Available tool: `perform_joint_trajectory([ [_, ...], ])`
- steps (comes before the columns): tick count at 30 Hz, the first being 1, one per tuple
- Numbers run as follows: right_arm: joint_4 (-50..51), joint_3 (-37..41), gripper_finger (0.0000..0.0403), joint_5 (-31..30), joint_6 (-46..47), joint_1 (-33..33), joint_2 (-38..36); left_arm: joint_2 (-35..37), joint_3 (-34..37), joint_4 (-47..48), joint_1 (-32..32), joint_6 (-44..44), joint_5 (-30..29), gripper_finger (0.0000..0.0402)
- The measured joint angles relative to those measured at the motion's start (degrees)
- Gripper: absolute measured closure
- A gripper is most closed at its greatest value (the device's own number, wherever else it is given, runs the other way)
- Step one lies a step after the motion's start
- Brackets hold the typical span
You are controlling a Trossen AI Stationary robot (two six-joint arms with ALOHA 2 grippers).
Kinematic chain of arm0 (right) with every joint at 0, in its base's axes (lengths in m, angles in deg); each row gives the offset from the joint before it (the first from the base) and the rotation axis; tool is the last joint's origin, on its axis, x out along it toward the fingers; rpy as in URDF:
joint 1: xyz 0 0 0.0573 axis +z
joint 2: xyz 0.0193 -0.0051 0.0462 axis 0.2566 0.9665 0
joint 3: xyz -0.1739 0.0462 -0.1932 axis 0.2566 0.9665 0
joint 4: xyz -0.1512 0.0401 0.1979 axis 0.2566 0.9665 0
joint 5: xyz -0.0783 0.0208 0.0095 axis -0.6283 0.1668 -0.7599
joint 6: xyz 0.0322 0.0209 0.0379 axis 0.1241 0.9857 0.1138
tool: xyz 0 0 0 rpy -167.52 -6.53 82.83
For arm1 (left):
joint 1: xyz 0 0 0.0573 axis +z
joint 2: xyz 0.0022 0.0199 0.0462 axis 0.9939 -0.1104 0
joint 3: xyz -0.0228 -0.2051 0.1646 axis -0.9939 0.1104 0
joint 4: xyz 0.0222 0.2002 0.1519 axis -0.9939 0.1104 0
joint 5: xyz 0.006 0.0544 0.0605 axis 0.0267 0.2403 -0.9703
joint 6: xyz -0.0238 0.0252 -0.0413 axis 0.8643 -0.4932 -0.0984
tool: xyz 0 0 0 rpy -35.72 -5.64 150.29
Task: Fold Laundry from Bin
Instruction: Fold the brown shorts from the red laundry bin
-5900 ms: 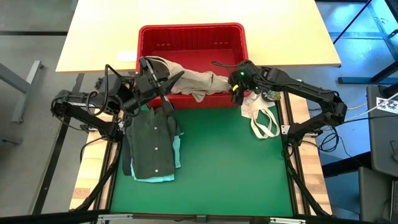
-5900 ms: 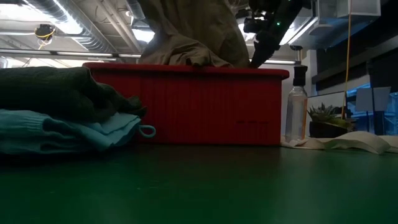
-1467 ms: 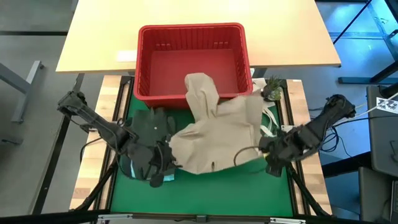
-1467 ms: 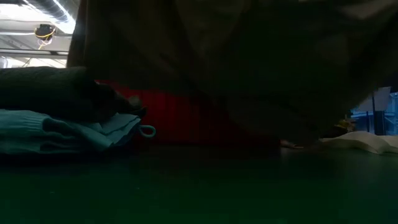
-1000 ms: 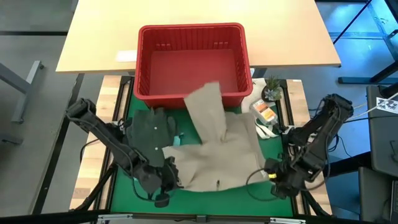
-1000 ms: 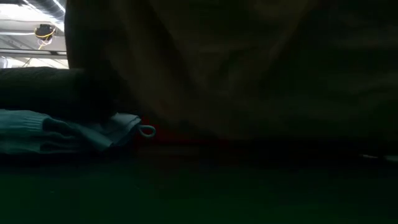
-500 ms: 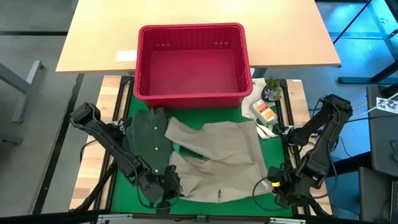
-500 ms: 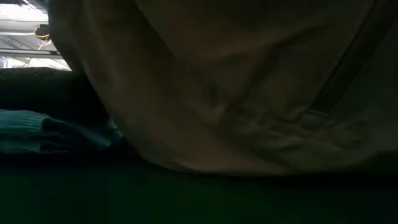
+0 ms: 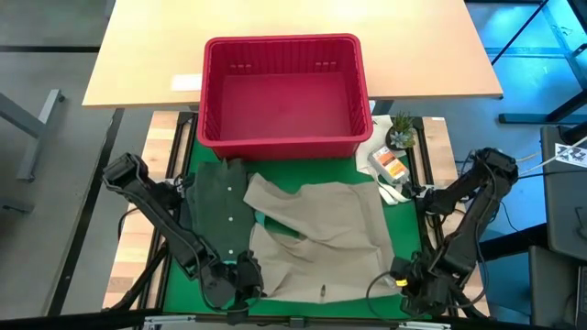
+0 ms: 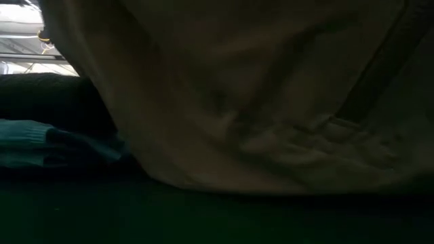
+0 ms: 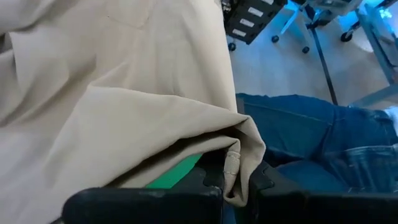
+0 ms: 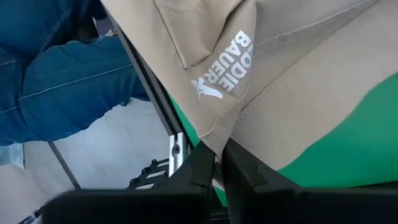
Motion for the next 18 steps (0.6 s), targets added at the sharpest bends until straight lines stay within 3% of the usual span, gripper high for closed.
perform_joint_trajectory([
  [5,-2.05,0.00,0.0382,0.09,0.00,0.00,0.01,-1.38,0.00,0.12,-0.11,0.15,0.92,0.0384],
  [13,-3.89,0.00,0.0381,1.14,0.00,0.04,0.01,-2.50,0.00,0.51,-0.11,5.74,2.60,0.0318],
  [18,-4.03,-0.02,0.0350,1.52,0.00,0.04,0.01,-2.50,0.00,0.51,-0.11,7.52,3.78,0.0273],
])
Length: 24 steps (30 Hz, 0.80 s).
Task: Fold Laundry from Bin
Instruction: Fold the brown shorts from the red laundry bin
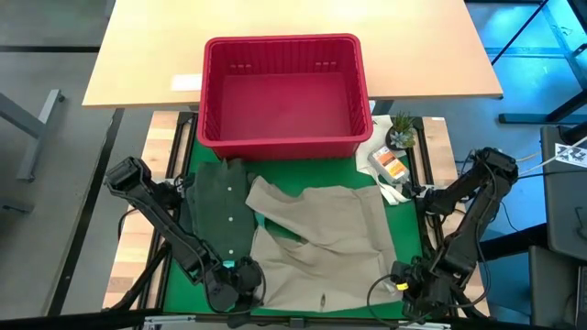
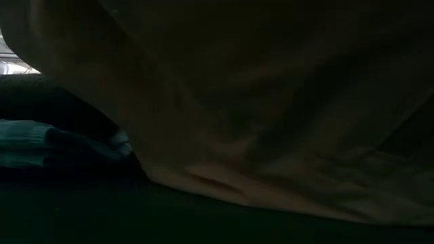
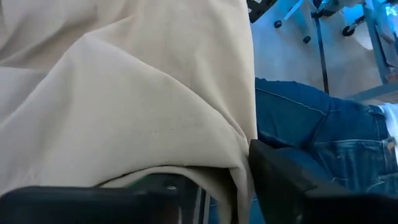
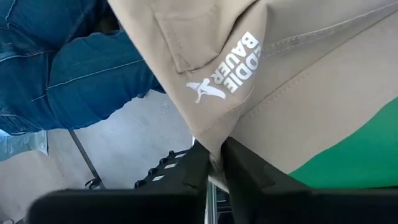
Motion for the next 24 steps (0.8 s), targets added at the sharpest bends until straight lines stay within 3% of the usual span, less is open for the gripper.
perform_joint_trajectory([
  [7,-0.04,0.01,0.0253,-0.02,0.00,0.00,-0.02,0.00,0.00,-0.03,0.00,1.28,3.39,0.0227],
  [12,-0.04,0.01,0.0203,-0.02,0.00,0.00,-0.02,0.00,0.00,0.32,0.00,6.86,9.64,0.0216],
  [19,-0.02,0.00,0.0182,1.51,-0.01,0.00,-0.04,0.00,0.00,0.80,-0.38,9.04,16.60,0.0222],
  [24,0.07,0.00,0.0182,0.30,-0.06,-0.07,-0.04,0.00,0.00,-1.60,0.55,5.81,15.12,0.0228],
])
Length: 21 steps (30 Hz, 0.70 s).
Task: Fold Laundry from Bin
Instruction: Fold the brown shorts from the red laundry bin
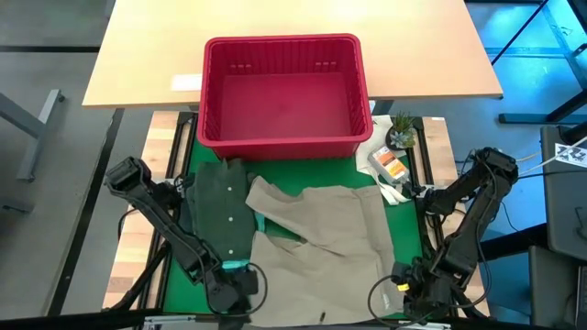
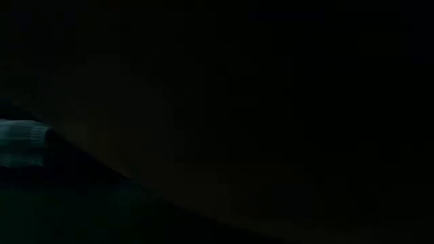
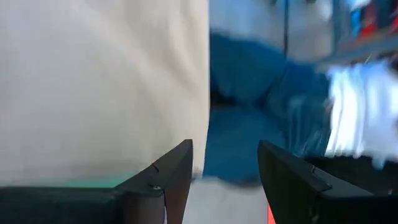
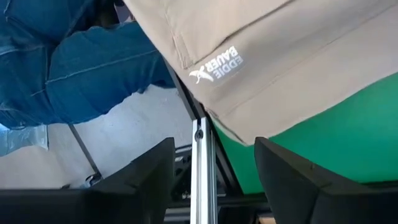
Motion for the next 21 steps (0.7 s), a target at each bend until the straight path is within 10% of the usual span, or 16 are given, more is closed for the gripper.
perform_joint_trajectory([
  [10,3.38,-0.02,0.0182,-6.84,-8.71,-5.62,-0.04,0.04,0.00,-13.99,6.31,-18.02,-2.33,0.0244],
  [21,15.73,-0.02,0.0182,-14.53,-37.90,-26.84,-0.04,0.04,0.00,-11.96,23.97,-28.23,5.17,0.0245],
])
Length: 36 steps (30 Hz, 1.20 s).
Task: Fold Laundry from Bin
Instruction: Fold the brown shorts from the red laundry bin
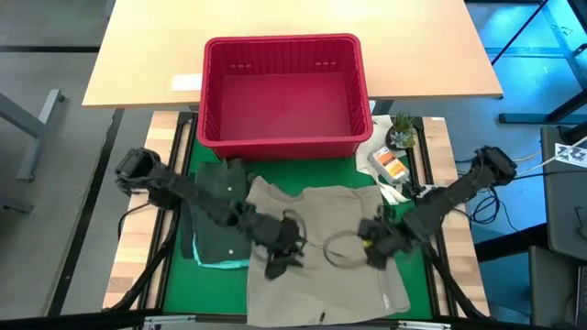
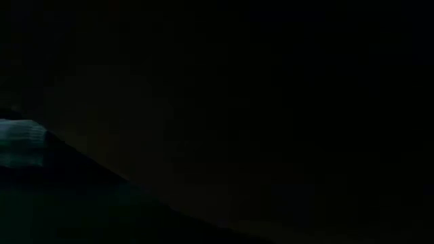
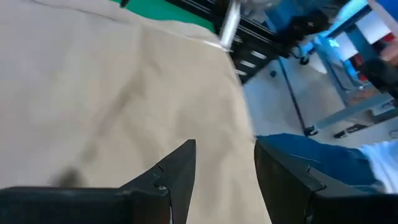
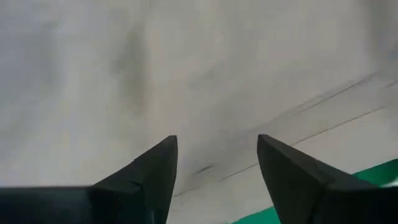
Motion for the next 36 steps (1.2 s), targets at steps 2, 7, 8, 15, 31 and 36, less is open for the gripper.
perform_joint_trajectory([
  [2,1.04,0.00,0.0182,-1.18,-6.31,-5.30,0.00,0.00,0.00,1.09,3.93,-2.53,2.32,0.0245],
  [7,1.31,0.00,0.0182,-3.65,-20.97,-18.82,0.00,0.00,0.00,4.33,12.12,-9.79,3.41,0.0245],
  [8,1.38,0.00,0.0182,-4.05,-23.90,-21.24,0.00,0.00,0.00,5.49,13.22,-11.18,3.44,0.0245],
  [15,-1.33,5.22,0.0182,-2.50,-41.62,-36.12,0.00,0.00,0.00,15.54,17.83,-18.20,3.57,0.0245],
  [31,-11.83,12.74,0.0182,14.38,-59.79,-54.19,0.08,0.00,0.00,18.39,19.11,-24.66,1.67,0.0245],
  [36,-12.52,12.74,0.0182,17.33,-61.43,-55.76,1.88,0.00,0.00,18.49,19.10,-24.66,1.61,0.0245],
])
